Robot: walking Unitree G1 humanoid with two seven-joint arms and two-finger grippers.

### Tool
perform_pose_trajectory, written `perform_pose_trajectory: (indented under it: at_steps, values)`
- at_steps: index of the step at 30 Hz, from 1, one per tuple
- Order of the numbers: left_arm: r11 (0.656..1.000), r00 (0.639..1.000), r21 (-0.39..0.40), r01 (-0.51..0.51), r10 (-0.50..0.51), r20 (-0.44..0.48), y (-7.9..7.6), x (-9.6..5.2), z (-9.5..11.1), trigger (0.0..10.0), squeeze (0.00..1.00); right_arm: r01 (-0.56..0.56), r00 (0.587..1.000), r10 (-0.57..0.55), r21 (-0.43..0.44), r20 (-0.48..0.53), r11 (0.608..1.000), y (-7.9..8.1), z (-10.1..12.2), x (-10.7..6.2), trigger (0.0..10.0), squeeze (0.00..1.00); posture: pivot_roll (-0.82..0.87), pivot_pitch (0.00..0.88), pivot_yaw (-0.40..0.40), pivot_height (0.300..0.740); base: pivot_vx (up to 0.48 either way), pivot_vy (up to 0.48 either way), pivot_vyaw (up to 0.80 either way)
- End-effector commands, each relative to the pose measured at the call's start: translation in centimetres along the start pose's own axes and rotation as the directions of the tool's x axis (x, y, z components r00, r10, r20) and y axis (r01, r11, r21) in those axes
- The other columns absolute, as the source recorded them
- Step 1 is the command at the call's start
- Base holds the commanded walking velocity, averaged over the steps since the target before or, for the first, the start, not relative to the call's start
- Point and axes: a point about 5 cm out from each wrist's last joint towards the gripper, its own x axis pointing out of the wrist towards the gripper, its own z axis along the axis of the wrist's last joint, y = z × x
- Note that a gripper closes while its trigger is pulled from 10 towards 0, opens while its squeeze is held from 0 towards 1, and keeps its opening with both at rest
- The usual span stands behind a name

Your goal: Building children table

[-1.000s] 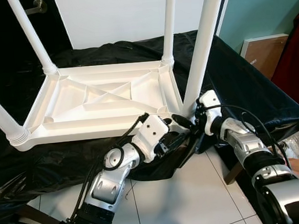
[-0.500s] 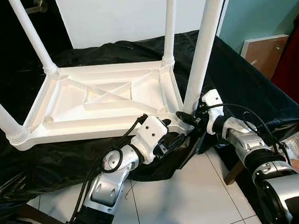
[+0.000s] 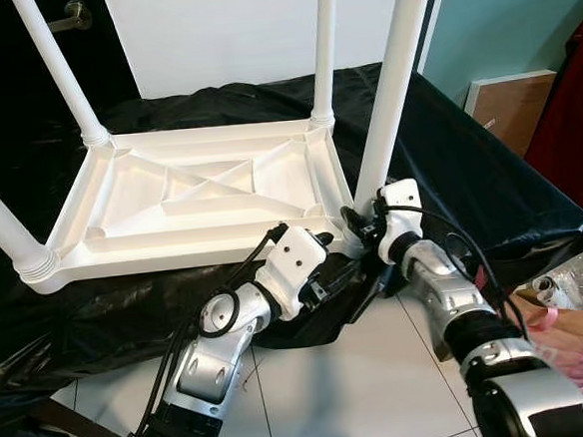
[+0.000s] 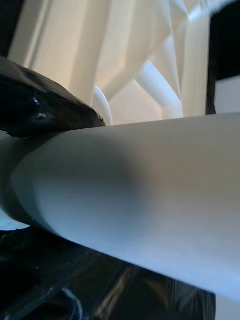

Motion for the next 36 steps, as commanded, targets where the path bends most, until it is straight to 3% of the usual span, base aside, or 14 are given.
perform_pose_trajectory:
  at_steps: [1,3,7,17,18,23,26,28,30,32,36]
  values:
    - [0.999,0.999,0.0,-0.043,0.043,-0.015,0.2,0.0,-0.2,10.0,0.0,0.109,0.991,-0.107,0.014,-0.08,0.994,-0.4,-1.8,-0.8,10.0,0.0,-0.02,0.038,-0.038,0.74,0.0,0.0,0.0]
    - [0.999,0.999,0.001,-0.039,0.039,-0.014,0.2,0.1,-0.2,10.0,0.0,0.203,0.976,-0.199,0.045,-0.086,0.978,0.4,-2.0,-0.8,10.0,0.0,-0.02,0.034,-0.035,0.74,0.0,0.0,0.0]
    - [0.999,0.999,0.001,-0.033,0.033,-0.01,0.1,0.3,-0.1,10.0,0.0,0.201,0.978,-0.196,0.065,-0.071,0.977,1.9,-1.6,-0.8,10.0,0.0,-0.02,0.032,-0.032,0.74,0.0,0.0,0.0]
    - [1.0,1.0,0.005,-0.025,0.025,-0.008,0.1,0.4,-0.1,10.0,0.0,0.19,0.981,-0.188,0.058,-0.04,0.98,1.6,-1.0,-1.0,10.0,0.0,-0.02,0.018,-0.032,0.74,0.0,0.0,0.0]
    - [1.0,1.0,0.005,-0.025,0.025,-0.008,0.0,0.4,-0.1,10.0,0.0,0.171,0.985,-0.17,0.051,-0.025,0.984,1.7,-0.8,-1.0,10.0,0.96,-0.02,0.018,-0.033,0.74,0.0,0.0,0.0]
    - [1.0,1.0,0.003,-0.024,0.024,-0.007,-0.1,0.4,-0.1,10.0,0.0,0.125,0.992,-0.126,0.031,0.01,0.992,1.8,-0.4,-1.2,10.0,1.0,-0.02,0.018,-0.033,0.74,0.0,0.0,0.0]
    - [1.0,1.0,0.001,-0.026,0.026,-0.008,-0.1,0.4,-0.2,10.0,0.0,-0.002,0.999,0.002,0.007,0.044,1.0,1.4,0.2,-1.6,10.0,1.0,-0.02,0.019,-0.038,0.74,0.0,0.0,0.0]
    - [1.0,1.0,0.001,-0.026,0.026,-0.008,-0.1,0.4,-0.2,10.0,0.0,-0.002,0.999,0.002,0.007,0.044,1.0,1.4,0.2,-1.6,10.0,1.0,-0.02,0.019,-0.038,0.74,0.0,0.0,0.0]
    - [1.0,1.0,0.001,-0.026,0.026,-0.008,-0.1,0.4,-0.2,10.0,0.0,-0.04,0.998,0.04,-0.01,0.05,0.999,0.9,0.4,-1.8,10.0,1.0,-0.02,0.023,-0.039,0.74,0.0,0.0,0.0]
    - [1.0,1.0,-0.001,-0.029,0.029,-0.012,-0.1,0.2,-0.3,10.0,0.0,-0.169,0.984,0.172,-0.063,0.043,0.984,-1.2,0.6,-2.3,10.0,1.0,-0.02,0.031,-0.036,0.74,0.0,0.0,0.0]
    - [1.0,0.999,-0.002,-0.03,0.03,-0.013,0.0,0.1,-0.3,10.0,0.0,-0.234,0.971,0.236,-0.074,0.025,0.969,-2.1,0.6,-2.4,10.0,0.99,-0.02,0.033,-0.033,0.74,0.0,0.0,0.0]
